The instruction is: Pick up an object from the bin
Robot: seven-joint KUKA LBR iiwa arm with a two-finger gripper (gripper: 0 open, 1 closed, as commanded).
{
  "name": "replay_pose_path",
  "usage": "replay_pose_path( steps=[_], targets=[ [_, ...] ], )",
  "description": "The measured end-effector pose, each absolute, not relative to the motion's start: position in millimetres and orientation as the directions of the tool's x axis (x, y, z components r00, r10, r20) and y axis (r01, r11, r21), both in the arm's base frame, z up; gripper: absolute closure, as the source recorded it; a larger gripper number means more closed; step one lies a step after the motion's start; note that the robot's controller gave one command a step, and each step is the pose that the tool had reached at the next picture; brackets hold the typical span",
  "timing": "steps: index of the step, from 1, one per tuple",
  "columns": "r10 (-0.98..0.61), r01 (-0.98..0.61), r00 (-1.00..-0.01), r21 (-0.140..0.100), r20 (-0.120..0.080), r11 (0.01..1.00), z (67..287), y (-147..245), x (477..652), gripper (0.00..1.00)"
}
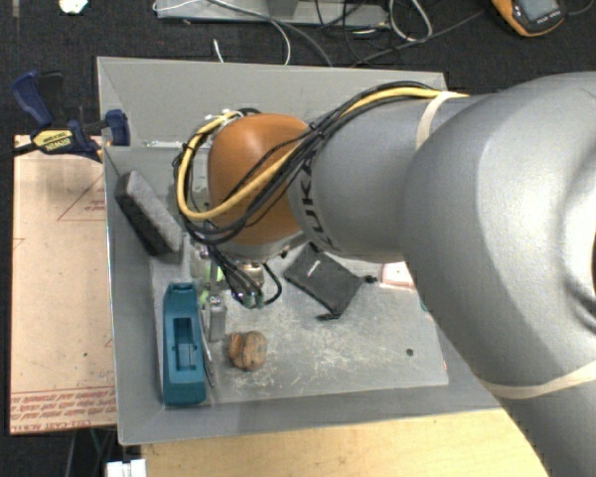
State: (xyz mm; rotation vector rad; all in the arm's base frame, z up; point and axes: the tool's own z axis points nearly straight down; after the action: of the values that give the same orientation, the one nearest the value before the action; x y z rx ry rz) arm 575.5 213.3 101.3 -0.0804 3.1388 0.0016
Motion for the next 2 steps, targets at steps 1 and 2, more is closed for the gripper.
replay_pose_path(
  steps=[1, 2],
  targets=[
    [-0.300, -0.300, -0.954, -0.014, 0.000, 0.954, 70.8, 246.0, 565.0, 0.00],
    [-0.218, -0.217, -0.976, -0.016, -0.025, 0.976, 74.5, 240.6, 569.9, 1.00]
  ],
)
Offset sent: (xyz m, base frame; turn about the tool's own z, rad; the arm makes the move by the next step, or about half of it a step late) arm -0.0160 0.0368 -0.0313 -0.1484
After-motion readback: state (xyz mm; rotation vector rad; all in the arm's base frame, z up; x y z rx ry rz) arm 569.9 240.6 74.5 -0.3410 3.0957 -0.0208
